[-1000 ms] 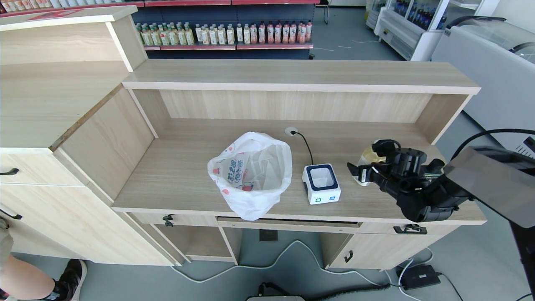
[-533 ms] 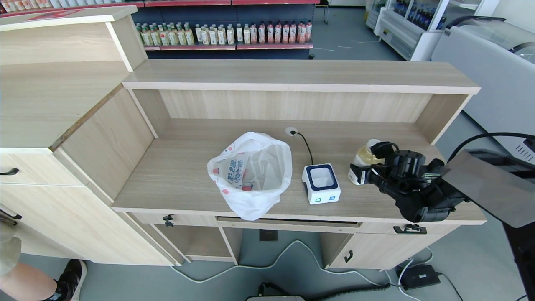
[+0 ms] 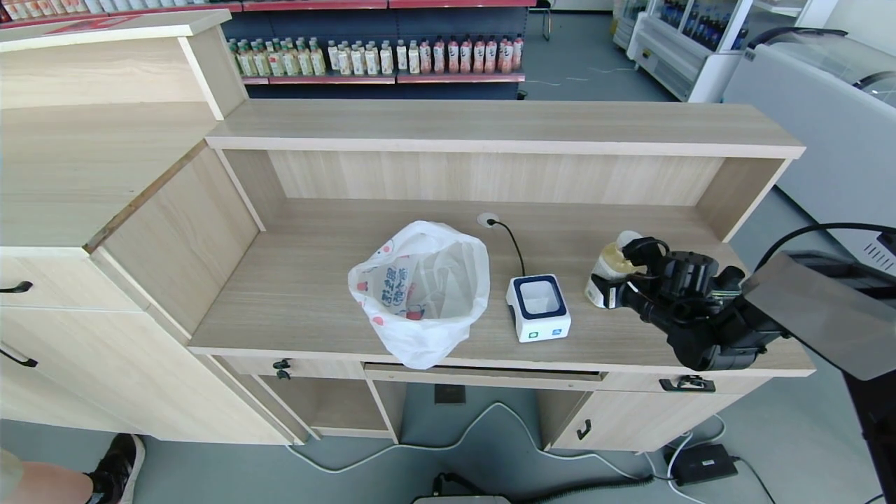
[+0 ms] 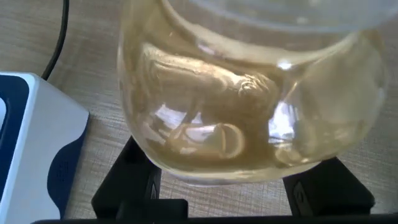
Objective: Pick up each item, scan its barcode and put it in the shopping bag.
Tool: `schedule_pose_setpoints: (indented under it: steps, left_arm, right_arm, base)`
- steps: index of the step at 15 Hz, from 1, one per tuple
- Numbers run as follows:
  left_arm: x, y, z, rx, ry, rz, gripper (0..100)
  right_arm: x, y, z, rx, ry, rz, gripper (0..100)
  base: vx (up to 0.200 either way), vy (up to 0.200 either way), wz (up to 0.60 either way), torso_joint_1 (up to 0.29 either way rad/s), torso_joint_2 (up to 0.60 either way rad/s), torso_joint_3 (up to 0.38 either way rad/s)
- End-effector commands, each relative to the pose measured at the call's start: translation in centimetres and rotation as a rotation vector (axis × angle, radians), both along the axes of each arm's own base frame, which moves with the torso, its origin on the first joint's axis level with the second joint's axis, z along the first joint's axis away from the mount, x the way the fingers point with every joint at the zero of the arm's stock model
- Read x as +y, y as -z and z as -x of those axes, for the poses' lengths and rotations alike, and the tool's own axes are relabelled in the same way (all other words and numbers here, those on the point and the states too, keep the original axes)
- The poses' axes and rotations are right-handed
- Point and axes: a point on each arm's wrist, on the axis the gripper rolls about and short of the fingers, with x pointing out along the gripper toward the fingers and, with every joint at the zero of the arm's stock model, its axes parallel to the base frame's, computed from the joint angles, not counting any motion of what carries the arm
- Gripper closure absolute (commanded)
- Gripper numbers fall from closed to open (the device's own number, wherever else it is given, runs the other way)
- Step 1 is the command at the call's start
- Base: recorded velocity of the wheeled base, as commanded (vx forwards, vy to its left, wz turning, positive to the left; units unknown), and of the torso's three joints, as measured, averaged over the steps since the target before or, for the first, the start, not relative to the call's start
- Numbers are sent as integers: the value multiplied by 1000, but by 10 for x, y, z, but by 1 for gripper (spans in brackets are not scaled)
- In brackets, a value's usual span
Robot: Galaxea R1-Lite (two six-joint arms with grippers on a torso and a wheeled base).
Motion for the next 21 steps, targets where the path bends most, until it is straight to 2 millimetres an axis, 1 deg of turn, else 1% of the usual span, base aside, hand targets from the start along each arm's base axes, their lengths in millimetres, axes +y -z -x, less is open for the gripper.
schedule_pose_setpoints:
  steps: [1, 2, 3, 5, 6, 8, 10, 11, 12, 13, 14, 16, 18, 20, 21]
  left_arm:
    - [0, 0, 0, -1, -1, 0, 0]
    - [0, 0, 0, -1, -1, 0, 0]
    - [0, 0, 0, -1, 0, 0, 0]
    - [0, 0, 0, -1, -1, -1, 0]
    - [0, 0, 0, -1, -1, 0, 0]
    - [0, 0, 0, -1, -1, 0, 0]
    - [0, 0, 0, -1, -1, 0, 0]
    - [0, 0, 0, 1, 0, 0, 0]
    - [0, 0, 0, 1, -1, 0, 0]
    - [0, 0, 0, -1, -1, 0, 0]
    - [0, 0, 0, -1, -1, 0, 0]
    - [0, 0, 0, -1, -1, 0, 0]
    - [0, 0, 0, -1, -1, 0, 0]
    - [0, 0, 0, -1, -1, 0, 0]
    - [0, 0, 0, -1, 0, 0, 0]
  right_arm:
    - [-2, 1, 0, 0, 8, 11, 100]
    - [-5, -1, 1, -12, 11, 19, 100]
    - [-8, -7, 4, -33, 16, 14, 100]
    - [-13, -35, 18, -44, 23, -29, 100]
    - [-13, -43, 23, -36, 16, -52, 100]
    - [-16, -111, 59, 34, -59, -167, 100]
    - [-19, -168, 97, 65, -191, -293, 100]
    - [-20, -189, 116, 71, -283, -334, 100]
    - [-23, -204, 136, 82, -392, -368, 100]
    - [-26, -215, 162, 106, -533, -408, 100]
    - [-26, -219, 184, 124, -643, -429, 100]
    - [-19, -230, 230, 163, -848, -473, 100]
    - [-10, -238, 267, 203, -1027, -492, 100]
    - [4, -243, 290, 231, -1137, -496, 100]
    - [10, -245, 296, 243, -1172, -502, 100]
  base:
    - [0, 0, 0, 0, 0, 0]
    - [0, 0, 0, 0, 0, 0]
    - [0, 0, 0, 0, 0, 0]
    - [0, 0, 0, 0, 0, 0]
    - [0, 0, 0, 0, 0, 0]
    - [0, 0, 0, 0, 0, 0]
    - [0, 0, 0, 0, 0, 0]
    - [0, 0, 0, 0, 0, 0]
    - [0, 0, 0, 0, 0, 0]
    - [0, 0, 0, 0, 0, 0]
    - [0, 0, 0, 0, 0, 0]
    - [0, 0, 0, 0, 0, 0]
    - [0, 0, 0, 0, 0, 0]
    - [0, 0, 0, 0, 0, 0]
    - [0, 0, 0, 0, 0, 0]
